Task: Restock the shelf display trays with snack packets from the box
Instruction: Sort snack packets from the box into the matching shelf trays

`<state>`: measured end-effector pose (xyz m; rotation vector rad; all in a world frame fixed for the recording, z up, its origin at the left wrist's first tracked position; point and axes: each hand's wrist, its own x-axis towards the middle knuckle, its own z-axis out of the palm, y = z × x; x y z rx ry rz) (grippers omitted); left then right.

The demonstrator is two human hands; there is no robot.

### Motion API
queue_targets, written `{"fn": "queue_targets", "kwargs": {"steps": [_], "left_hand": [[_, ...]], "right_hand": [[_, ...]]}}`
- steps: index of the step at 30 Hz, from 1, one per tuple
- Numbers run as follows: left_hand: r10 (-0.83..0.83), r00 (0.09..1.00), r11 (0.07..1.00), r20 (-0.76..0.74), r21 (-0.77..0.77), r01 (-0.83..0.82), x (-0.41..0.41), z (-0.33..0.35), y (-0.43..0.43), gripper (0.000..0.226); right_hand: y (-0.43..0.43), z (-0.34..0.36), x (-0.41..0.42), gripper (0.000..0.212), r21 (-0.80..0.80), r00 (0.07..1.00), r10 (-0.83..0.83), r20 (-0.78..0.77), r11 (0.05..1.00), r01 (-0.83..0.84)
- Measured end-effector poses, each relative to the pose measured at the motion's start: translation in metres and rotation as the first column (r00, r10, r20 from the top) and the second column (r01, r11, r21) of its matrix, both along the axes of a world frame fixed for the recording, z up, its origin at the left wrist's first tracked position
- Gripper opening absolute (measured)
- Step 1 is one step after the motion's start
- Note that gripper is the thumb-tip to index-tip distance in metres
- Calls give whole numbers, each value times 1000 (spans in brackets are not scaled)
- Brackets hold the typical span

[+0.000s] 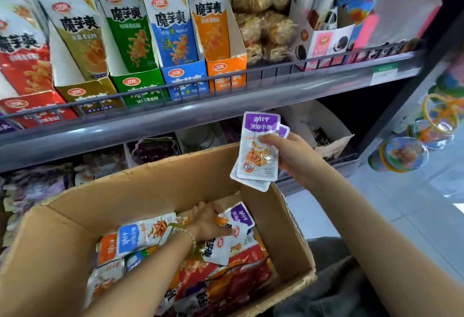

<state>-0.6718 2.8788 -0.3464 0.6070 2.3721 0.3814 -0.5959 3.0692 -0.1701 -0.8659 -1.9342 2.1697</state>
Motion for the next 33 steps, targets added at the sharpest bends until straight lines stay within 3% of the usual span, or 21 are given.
{"fn": "queue_targets", "kwargs": {"steps": [5, 9, 12, 15, 17, 19, 21, 23, 26, 28, 33], "left_hand": [[26, 999, 984, 48, 174, -34, -1, 0, -3, 48], [26, 965, 953, 259, 286, -102, -6, 23, -9, 50], [-78, 985, 941, 153, 337, 22, -9, 53, -16, 21], [-56, 996, 897, 68, 442, 20, 1, 100, -26, 7], [54, 997, 787, 63, 612, -81, 9, 134, -34, 9], [211, 960, 603, 185, 749, -277, 15, 157, -47, 15], [263, 899, 427, 349, 794, -433, 20, 176, -61, 23], [252, 850, 325, 462, 787, -524, 24, 186, -73, 26], [198, 881, 349, 429, 809, -473, 36, 198, -83, 20], [201, 910, 390, 363, 822, -414, 42, 197, -85, 33], [132, 910, 486, 393, 774, -405, 52, 190, -92, 60]], "right_hand": [[1, 1, -2, 10, -12, 1000, -15, 1, 1000, 15], [-1, 4, -2, 9, -25, 1000, -13, -6, 1000, 13], [-5, 9, -2, 7, -10, 1000, 7, -18, 1000, -7], [-13, 20, 3, 9, 8, 995, 61, -80, 998, -61], [-21, 30, 9, 16, 7, 982, 122, -144, 992, -123], [-34, 38, 12, 22, -63, 964, 171, -206, 980, -187], [-54, 38, 10, 25, -163, 946, 199, -257, 956, -245], [-78, 32, 6, 24, -231, 945, 189, -268, 940, -253], [-111, 22, 1, 23, -293, 947, 164, -276, 924, -245], [-127, 16, 0, 27, -296, 936, 189, -296, 914, -278], [-155, 5, 3, 37, -131, 941, 206, -268, 960, -248]]}}
